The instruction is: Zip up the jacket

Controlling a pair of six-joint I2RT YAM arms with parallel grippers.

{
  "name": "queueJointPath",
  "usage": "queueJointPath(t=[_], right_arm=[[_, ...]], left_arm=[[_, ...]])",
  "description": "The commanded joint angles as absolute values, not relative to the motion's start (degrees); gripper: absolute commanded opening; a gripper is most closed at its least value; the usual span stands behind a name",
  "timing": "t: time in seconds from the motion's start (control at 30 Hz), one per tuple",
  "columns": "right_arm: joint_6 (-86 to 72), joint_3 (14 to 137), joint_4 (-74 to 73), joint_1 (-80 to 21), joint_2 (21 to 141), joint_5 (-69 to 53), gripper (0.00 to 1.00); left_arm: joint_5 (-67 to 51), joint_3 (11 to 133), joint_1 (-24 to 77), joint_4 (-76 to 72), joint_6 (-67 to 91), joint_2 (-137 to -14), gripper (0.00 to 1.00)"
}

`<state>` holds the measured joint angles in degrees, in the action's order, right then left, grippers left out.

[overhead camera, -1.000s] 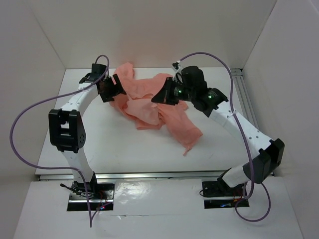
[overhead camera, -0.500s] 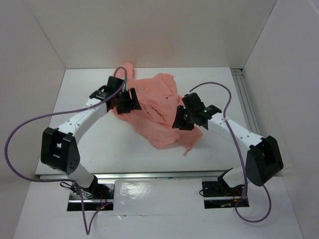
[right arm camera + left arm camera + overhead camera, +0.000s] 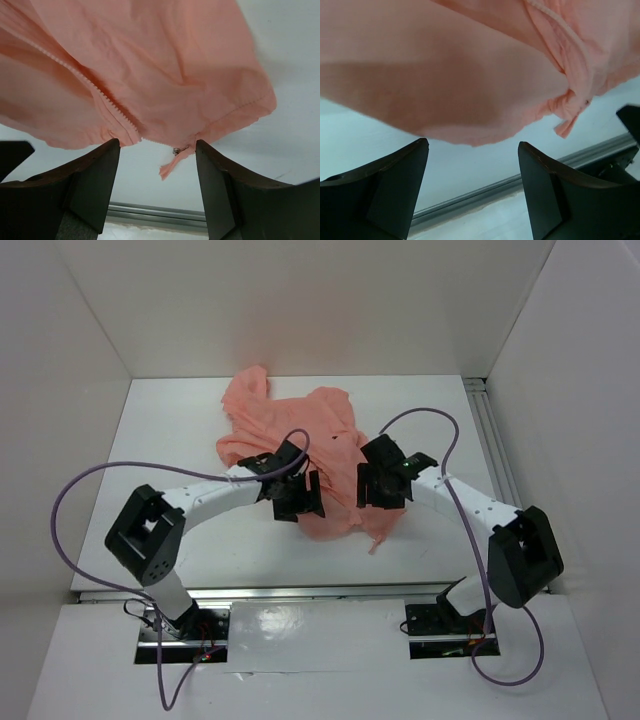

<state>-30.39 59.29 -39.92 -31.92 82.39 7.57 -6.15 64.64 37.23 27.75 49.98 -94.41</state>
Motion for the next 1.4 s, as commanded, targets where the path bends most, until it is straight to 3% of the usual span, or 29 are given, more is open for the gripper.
queueJointPath(t=[0.0, 0.07, 0.17, 0.2, 0.23, 0.27, 0.3, 0.33, 0.7, 0.73, 0.77, 0.83, 0.9, 0.97, 1.1, 1.37], right_arm=[[-29.6, 58.1, -41.5, -33.0, 82.9, 9.1, 0.7], [-29.6, 57.4, -41.5, -33.0, 82.9, 8.4, 0.7], [-29.1, 56.9, -40.8, -33.0, 82.9, 7.7, 0.7], [-28.4, 56.9, -40.8, -33.0, 82.9, 7.1, 0.7], [-28.4, 56.9, -40.8, -33.0, 82.9, 7.1, 0.7], [-27.6, 56.9, -40.8, -33.0, 82.9, 6.3, 0.7], [-27.6, 56.3, -40.2, -33.0, 82.9, 5.7, 0.7], [-26.6, 56.3, -39.6, -33.0, 82.9, 5.0, 0.7], [-23.0, 53.5, -37.1, -35.2, 84.0, 0.8, 0.69], [-23.0, 53.5, -37.1, -35.2, 84.0, 0.8, 0.69], [-23.0, 53.5, -37.1, -35.2, 84.0, 0.8, 0.69], [-22.4, 53.5, -37.1, -35.2, 84.0, 0.8, 0.69], [-21.9, 53.5, -37.8, -35.2, 84.0, 1.5, 0.67], [-22.4, 53.0, -37.8, -35.2, 82.5, 1.5, 0.67], [-23.8, 53.0, -37.2, -33.9, 80.6, 2.6, 0.67], [-26.6, 53.5, -36.7, -27.2, 73.9, 7.6, 0.67]], left_arm=[[-4.3, 66.6, 37.5, 27.5, 54.5, -99.0, 0.85], [-4.8, 67.1, 37.5, 27.0, 54.5, -101.5, 0.84], [-4.8, 66.6, 38.1, 26.2, 54.5, -103.2, 0.71], [-4.8, 66.6, 38.1, 26.2, 54.5, -103.2, 0.62], [-4.8, 65.9, 38.1, 26.2, 54.5, -103.2, 0.34], [-4.1, 65.9, 38.1, 26.7, 54.5, -102.4, 0.17], [-4.1, 65.9, 37.4, 28.1, 53.9, -101.7, 0.04], [-3.5, 65.4, 37.4, 29.3, 53.9, -100.8, 0.0], [2.2, 62.6, 35.7, 41.6, 44.2, -91.5, 0.0], [3.0, 61.9, 35.7, 42.1, 43.0, -91.5, 0.04], [3.6, 61.9, 35.7, 42.7, 42.5, -91.5, 0.32], [4.1, 62.4, 36.2, 44.5, 41.6, -91.0, 0.67], [6.4, 64.4, 37.6, 45.1, 41.6, -89.3, 0.85], [9.0, 66.3, 41.3, 47.4, 43.0, -86.9, 0.85], [16.0, 71.4, 49.0, 51.8, 46.1, -87.4, 0.73], [10.9, 77.6, 54.4, 42.7, 52.6, -98.3, 0.7]])
